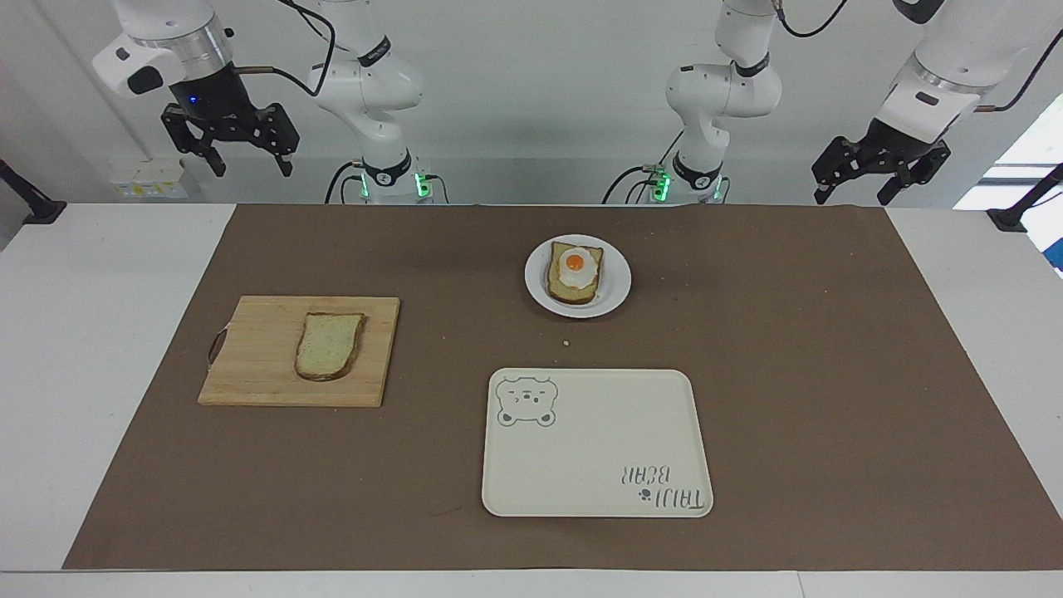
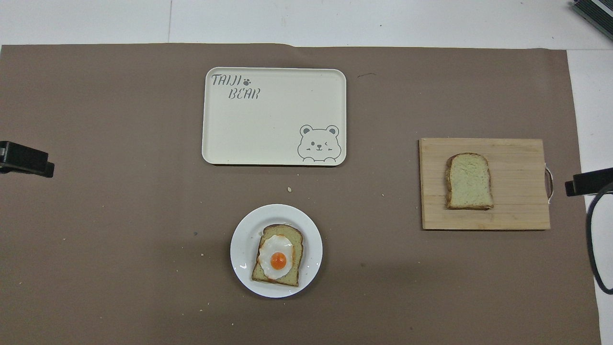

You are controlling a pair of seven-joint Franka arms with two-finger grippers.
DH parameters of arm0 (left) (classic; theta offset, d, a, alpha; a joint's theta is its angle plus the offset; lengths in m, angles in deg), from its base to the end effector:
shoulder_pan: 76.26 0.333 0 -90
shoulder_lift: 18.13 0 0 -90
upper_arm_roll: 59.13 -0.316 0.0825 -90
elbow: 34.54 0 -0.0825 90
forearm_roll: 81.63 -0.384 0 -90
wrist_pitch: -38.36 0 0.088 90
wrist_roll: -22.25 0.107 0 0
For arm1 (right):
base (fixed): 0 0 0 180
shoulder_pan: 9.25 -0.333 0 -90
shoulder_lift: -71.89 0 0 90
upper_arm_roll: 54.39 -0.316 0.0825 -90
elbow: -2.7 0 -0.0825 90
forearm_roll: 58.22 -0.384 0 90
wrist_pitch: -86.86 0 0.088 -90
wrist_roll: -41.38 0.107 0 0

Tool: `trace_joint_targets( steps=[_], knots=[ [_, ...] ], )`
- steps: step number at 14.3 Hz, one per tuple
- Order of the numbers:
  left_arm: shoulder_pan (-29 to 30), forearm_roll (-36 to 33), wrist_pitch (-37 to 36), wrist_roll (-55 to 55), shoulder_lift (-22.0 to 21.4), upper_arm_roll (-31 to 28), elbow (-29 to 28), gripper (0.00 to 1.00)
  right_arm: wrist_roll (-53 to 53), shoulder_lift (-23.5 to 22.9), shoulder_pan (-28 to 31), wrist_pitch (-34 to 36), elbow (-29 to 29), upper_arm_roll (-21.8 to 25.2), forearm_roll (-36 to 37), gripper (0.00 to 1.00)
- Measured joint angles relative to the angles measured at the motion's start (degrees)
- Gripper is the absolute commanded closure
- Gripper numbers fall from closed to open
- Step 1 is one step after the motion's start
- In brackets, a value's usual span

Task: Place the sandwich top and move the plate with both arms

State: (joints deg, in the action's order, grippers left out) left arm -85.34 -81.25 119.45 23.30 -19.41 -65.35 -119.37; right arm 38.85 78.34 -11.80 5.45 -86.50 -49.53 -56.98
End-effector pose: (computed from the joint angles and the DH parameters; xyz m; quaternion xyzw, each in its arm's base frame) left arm 0.5304 -0.0265 0.6651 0.9992 -0.0346 -0.0216 0.0042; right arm 0.5020 -0.0258 0.6773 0.9999 0.0008 -0.0121 0.0055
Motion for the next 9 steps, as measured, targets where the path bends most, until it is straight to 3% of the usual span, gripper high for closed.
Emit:
trace_joint_targets(
  steps=[9],
  knots=[
    [0.0,1.6,0.0,0.1,0.0,-0.2,0.0,0.00,0.0,0.0,0.0,-0.1,-0.2,0.0,0.0,0.00]
  ],
)
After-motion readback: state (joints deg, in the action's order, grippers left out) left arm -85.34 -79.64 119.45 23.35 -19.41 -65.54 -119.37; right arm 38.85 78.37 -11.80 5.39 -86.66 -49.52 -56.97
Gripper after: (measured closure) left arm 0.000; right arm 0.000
